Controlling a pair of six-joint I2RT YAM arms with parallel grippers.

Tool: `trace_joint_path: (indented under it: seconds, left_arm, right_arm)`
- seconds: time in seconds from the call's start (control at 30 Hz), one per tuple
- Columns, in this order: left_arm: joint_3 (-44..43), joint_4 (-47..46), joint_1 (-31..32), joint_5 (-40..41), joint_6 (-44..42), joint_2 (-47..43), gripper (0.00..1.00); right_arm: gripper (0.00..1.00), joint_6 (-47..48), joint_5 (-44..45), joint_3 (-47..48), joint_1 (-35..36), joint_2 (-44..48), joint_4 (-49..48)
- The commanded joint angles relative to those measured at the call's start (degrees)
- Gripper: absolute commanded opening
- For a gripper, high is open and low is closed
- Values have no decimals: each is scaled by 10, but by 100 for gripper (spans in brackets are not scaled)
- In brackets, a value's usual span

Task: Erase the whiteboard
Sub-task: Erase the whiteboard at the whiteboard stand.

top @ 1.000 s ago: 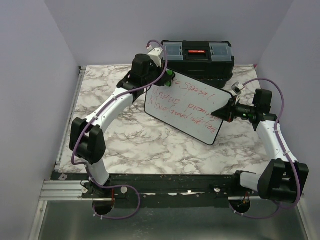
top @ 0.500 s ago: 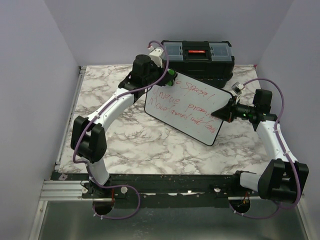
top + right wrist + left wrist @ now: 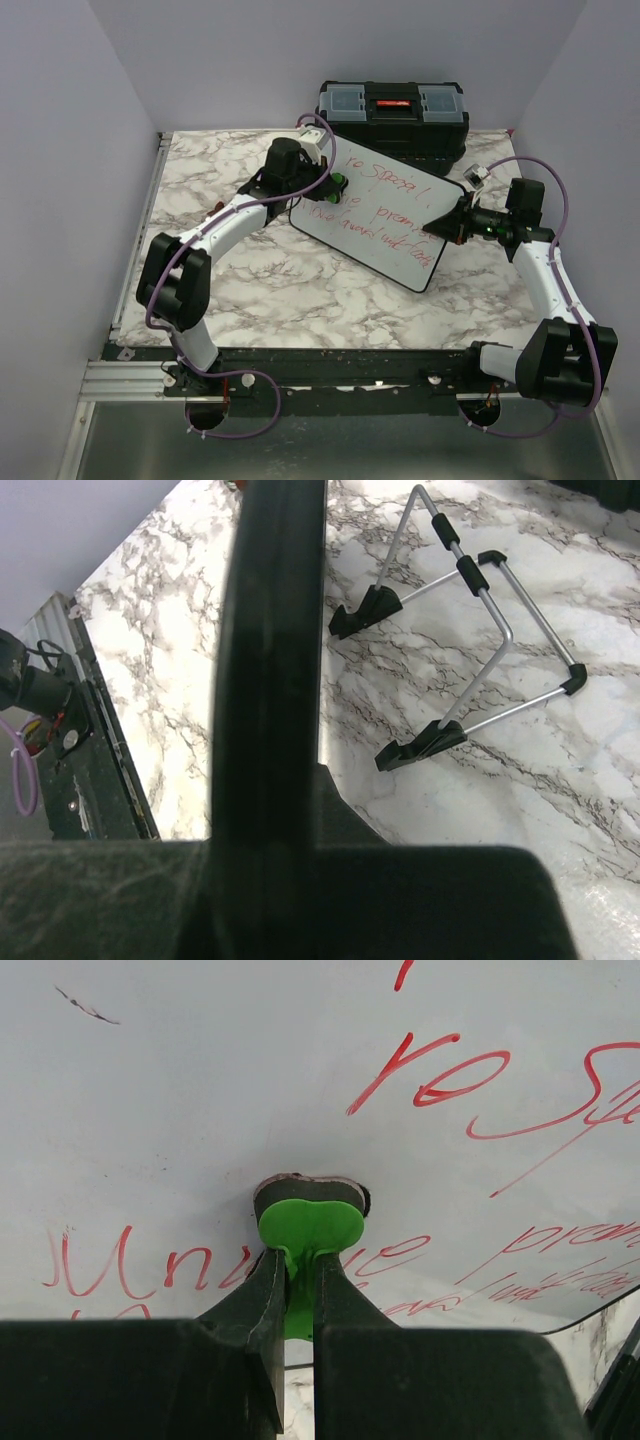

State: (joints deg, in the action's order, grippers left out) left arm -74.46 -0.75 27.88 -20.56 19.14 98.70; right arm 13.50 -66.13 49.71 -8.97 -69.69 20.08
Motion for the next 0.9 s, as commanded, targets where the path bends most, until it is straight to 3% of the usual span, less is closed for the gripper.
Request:
trace_joint_path:
  seconds: [0.0,0.17,0.47,0.67,0.87]
  left_arm:
    - [-23,20,2,1,-2,2,0]
    - [-90,39,-8,-6,5,17,0]
    - [-157,52,-82,3,43,54,0]
    - [-145,53,-118,-1,46,63,0]
    - [-89,10,-103,-35,53,41,0]
  right_arm:
    - [1,57,-66,-1,15,17,-2]
    - [1,58,-65,-1,15,20,-1]
    - [1,57,-66,0,15,23,0]
    - [1,58,-65,-1,15,22,0]
    - [1,58,-65,-1,15,19,-1]
